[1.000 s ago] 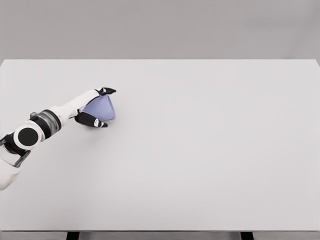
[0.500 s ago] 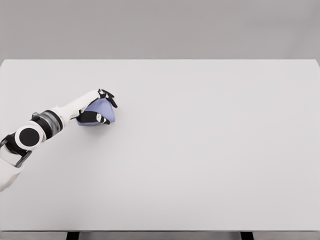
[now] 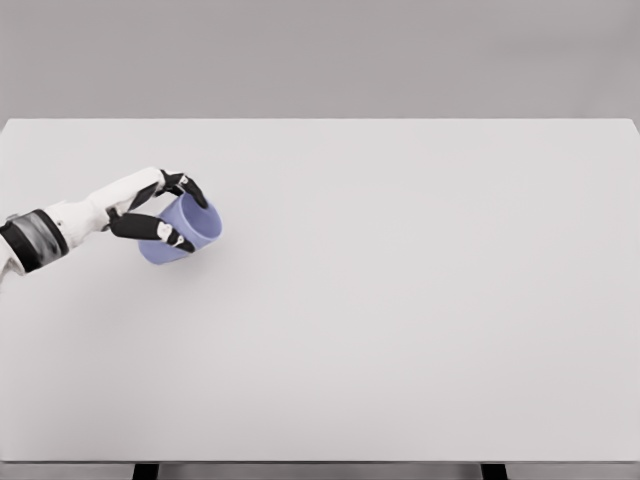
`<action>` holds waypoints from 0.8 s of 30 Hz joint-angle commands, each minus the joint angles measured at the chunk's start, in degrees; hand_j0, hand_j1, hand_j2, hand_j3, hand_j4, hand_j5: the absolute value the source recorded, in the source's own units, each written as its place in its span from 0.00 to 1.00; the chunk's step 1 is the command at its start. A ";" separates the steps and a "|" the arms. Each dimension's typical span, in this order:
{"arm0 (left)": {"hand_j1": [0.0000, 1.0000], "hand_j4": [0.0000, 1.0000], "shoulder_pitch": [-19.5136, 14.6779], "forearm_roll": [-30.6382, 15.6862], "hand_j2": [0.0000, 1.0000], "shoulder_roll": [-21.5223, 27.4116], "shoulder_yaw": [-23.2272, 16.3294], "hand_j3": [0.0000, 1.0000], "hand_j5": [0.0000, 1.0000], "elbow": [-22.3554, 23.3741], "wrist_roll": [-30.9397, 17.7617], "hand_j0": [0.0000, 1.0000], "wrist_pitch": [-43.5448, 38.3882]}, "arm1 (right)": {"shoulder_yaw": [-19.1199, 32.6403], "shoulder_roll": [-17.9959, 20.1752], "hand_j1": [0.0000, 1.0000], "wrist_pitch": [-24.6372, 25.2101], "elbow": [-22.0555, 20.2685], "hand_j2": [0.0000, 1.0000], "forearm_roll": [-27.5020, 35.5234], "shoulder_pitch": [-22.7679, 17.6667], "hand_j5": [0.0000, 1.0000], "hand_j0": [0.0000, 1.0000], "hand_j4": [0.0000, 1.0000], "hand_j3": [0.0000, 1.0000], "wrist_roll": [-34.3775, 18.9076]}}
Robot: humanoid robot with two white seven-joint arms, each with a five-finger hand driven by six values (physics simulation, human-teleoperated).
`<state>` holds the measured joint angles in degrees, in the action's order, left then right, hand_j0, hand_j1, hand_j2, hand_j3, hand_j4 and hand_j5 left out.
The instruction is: Flip the cup with left arm and place it on the table
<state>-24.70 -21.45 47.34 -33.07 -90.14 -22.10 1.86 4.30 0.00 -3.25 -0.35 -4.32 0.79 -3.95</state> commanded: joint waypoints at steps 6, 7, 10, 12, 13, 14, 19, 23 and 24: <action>0.44 0.44 0.18 -11.50 0.44 0.74 0.46 0.44 0.44 5.06 -10.06 0.44 8.33 | 0.00 0.00 1.00 0.00 0.00 1.00 0.01 0.00 1.00 1.00 1.00 1.00 -0.01; 0.45 0.45 0.26 -13.53 0.45 0.74 0.46 0.45 0.45 6.29 -12.90 0.45 9.82 | 0.00 0.00 1.00 0.00 0.00 1.00 0.01 0.00 1.00 1.00 1.00 1.00 -0.01; 0.45 0.45 0.35 -22.76 0.45 0.12 0.46 0.45 0.45 12.27 -12.90 0.45 17.74 | 0.00 0.00 1.00 0.00 0.00 1.00 0.01 0.00 1.00 1.00 1.00 1.00 -0.01; 0.46 0.46 0.26 -25.48 0.46 0.03 0.46 0.46 0.46 12.45 -12.90 0.46 18.18 | 0.00 0.00 1.00 0.00 0.00 1.00 0.01 0.00 1.00 1.00 1.00 1.00 -0.01; 0.46 0.46 0.26 -27.77 0.46 -0.67 0.37 0.46 0.46 12.80 -12.90 0.46 18.62 | 0.00 0.00 1.00 0.00 0.00 1.00 0.01 0.00 1.00 1.00 1.00 1.00 -0.01; 0.46 0.46 0.26 -28.82 0.46 -1.64 0.46 0.46 0.46 13.94 -12.90 0.46 18.70 | 0.00 0.00 1.00 0.00 0.00 1.00 0.01 0.00 1.00 1.00 1.00 1.00 -0.01; 0.47 0.47 -0.61 -35.51 0.47 -7.96 0.99 0.47 0.47 18.95 -12.90 0.47 18.53 | 0.00 0.00 1.00 0.00 0.00 1.00 0.01 0.00 1.00 1.00 1.00 1.00 -0.01; 0.47 0.47 -2.55 -35.15 0.47 -13.68 1.34 0.47 0.47 23.35 -12.90 0.47 18.53 | 0.00 0.00 1.00 0.00 0.00 1.00 0.01 0.00 1.00 1.00 1.00 1.00 -0.01; 0.47 0.47 -2.90 -34.89 0.47 -14.91 1.25 0.47 0.47 24.31 -12.90 0.47 18.79 | 0.00 0.00 1.00 0.00 0.00 1.00 0.01 0.00 1.00 1.00 1.00 1.00 -0.01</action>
<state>-27.77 -55.89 35.04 -31.90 -67.88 -34.99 20.39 4.30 0.00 -3.25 -0.36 -4.32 0.79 -3.95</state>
